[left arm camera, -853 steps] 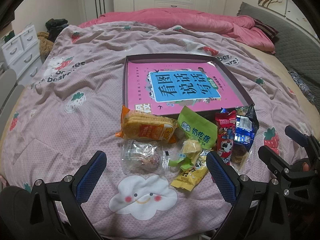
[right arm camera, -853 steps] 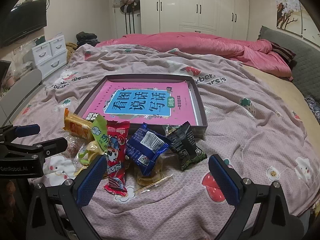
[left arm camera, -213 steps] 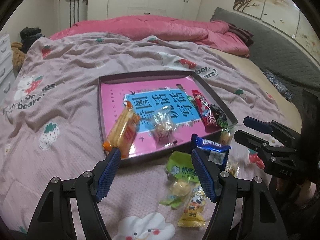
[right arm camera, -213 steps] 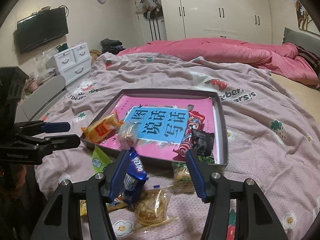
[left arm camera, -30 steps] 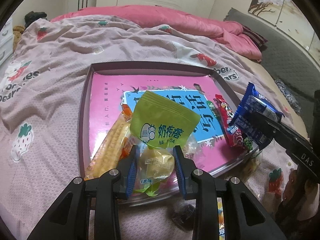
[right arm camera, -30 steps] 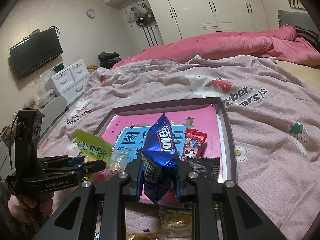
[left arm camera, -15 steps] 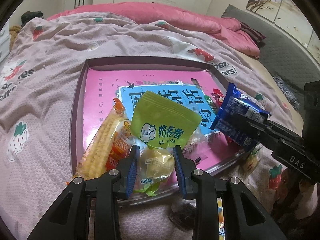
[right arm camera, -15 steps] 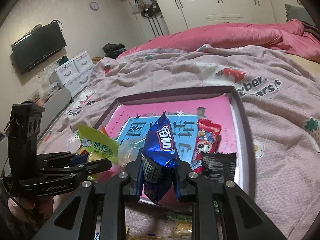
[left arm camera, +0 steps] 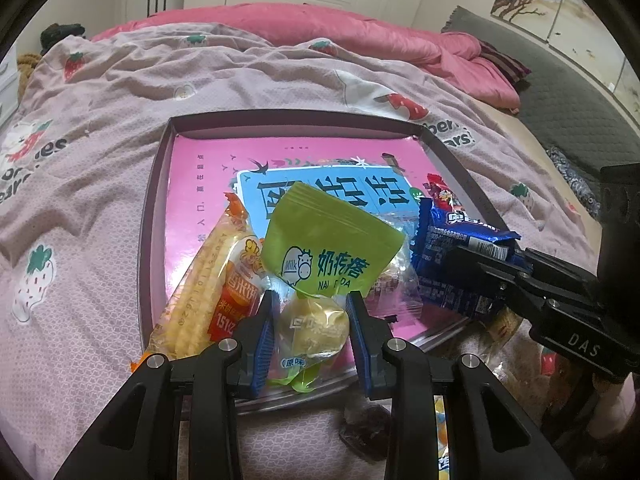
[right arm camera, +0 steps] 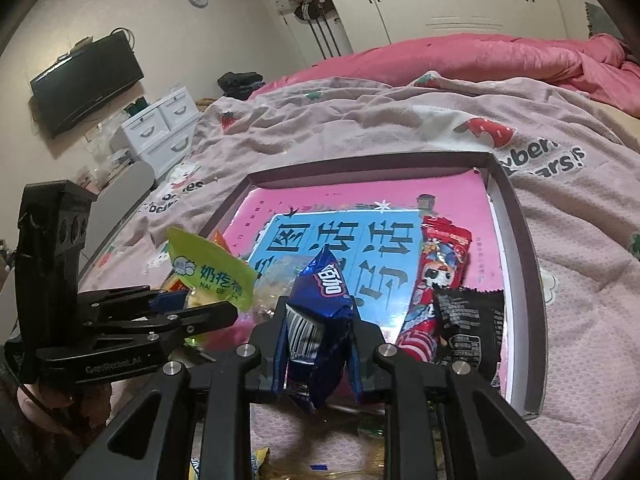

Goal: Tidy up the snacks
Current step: 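Lower the green bag into the tray and open the left tool while the right tool releases the Oreo bag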

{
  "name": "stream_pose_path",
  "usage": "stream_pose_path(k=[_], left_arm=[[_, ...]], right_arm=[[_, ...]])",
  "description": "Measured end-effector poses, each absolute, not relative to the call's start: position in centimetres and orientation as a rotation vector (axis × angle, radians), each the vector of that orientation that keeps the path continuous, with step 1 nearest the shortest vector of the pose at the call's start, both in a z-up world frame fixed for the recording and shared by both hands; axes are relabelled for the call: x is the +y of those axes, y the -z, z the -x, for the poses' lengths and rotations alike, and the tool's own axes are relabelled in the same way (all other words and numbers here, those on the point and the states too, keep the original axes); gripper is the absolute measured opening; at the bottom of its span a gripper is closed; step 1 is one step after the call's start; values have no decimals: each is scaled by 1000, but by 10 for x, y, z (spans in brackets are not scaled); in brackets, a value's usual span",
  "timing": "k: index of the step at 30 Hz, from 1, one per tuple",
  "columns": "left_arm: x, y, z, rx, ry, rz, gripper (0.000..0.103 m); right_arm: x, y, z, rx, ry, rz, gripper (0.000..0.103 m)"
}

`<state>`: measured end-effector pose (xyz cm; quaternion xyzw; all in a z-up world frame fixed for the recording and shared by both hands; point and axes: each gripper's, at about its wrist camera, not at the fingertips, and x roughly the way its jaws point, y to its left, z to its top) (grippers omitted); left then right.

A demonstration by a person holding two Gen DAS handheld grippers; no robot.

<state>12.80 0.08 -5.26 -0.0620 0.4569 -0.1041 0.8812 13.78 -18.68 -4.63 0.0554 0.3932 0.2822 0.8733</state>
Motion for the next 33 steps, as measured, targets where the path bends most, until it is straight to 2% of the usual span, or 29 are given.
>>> stream_pose_path(k=[6,16,33], left_arm=[[1,53,-128,953,217,129,35],[1,53,-128,953,217,135,35],[3,54,-128,951,207,133,36]], right_arm=[[-193,47,-141,826,-554,-123,26],[-205,49,-143,835,-485,-134,35],[-198,41,-132,784,-429,-9,37]])
